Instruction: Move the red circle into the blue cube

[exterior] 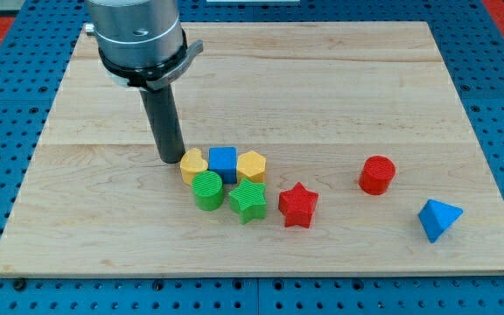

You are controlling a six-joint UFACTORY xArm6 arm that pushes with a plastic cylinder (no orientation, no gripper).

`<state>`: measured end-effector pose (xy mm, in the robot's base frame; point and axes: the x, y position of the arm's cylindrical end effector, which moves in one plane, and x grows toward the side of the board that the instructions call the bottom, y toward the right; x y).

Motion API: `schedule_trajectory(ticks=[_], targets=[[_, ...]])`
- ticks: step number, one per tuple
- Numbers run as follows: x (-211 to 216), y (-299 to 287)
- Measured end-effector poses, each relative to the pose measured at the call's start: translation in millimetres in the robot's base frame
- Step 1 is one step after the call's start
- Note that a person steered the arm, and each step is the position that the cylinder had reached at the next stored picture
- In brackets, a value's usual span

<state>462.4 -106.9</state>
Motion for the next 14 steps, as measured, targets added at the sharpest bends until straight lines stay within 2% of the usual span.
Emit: schedule_trajectory(ticks=[1,2,3,4,5,6,7,8,9,11,12,13,14], targets=[[-57,74],[-50,212],[-3,312],[46,306],[48,248],[18,176],[-18,150],[-50,152],[-46,132],[-80,98],[-23,83],[-35,95],[-28,209]])
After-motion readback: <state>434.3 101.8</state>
